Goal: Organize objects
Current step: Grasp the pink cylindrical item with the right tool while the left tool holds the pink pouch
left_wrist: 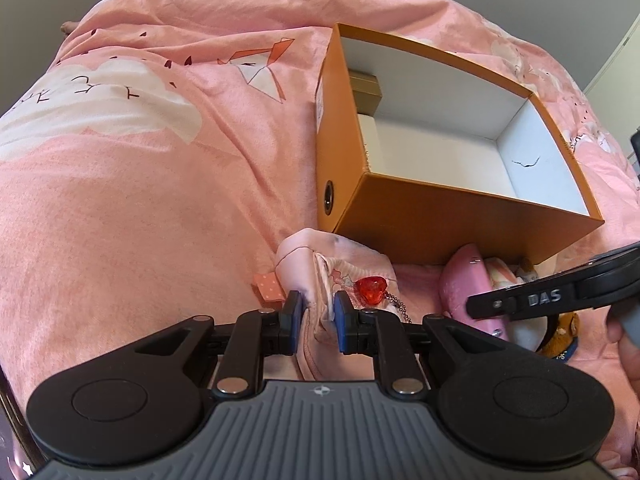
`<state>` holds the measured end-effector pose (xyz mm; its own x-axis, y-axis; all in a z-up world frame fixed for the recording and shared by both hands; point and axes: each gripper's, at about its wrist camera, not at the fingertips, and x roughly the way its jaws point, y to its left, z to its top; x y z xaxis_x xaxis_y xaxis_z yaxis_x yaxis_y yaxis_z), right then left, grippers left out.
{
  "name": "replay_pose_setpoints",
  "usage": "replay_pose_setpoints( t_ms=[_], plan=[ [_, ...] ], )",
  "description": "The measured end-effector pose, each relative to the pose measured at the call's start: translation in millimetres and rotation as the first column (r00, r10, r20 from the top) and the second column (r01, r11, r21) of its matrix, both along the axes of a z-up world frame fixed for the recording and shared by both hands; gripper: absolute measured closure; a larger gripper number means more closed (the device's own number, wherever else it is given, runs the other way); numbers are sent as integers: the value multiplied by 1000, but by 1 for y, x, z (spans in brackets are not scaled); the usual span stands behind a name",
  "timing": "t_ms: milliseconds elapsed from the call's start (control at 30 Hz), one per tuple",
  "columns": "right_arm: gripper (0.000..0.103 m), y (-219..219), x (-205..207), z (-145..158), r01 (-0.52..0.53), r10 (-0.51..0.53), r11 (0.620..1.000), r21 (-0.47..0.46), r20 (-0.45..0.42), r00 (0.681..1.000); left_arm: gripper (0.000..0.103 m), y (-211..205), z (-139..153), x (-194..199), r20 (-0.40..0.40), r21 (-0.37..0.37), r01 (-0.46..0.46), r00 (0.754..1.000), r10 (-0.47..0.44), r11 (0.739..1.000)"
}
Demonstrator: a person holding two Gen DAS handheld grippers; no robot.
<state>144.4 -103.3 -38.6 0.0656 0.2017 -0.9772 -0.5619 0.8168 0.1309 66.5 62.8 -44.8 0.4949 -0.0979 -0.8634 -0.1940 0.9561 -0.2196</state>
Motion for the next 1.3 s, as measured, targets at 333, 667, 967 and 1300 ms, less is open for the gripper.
replay_pose_setpoints(
  t_ms=[333,667,967,1300],
  plan=[
    [79,6,7,-16,-73,78,993,-92,46,996,84,-3,-1,0,2,10,2,1000,-3,1000],
    [77,32,-17,-26,-211,249,948,-238,146,957,84,-3,-1,-4,9,10,-1,1000,1,1000],
    [85,-7,-10,13,-120,124,992,-39,112,986,85,-7,11,-11,46,7,14,999,-14,1000],
    [85,-24,-21,53,-95,76,984,153,122,990,87,-15,40,-20,127,-18,70,990,-67,997]
  ],
)
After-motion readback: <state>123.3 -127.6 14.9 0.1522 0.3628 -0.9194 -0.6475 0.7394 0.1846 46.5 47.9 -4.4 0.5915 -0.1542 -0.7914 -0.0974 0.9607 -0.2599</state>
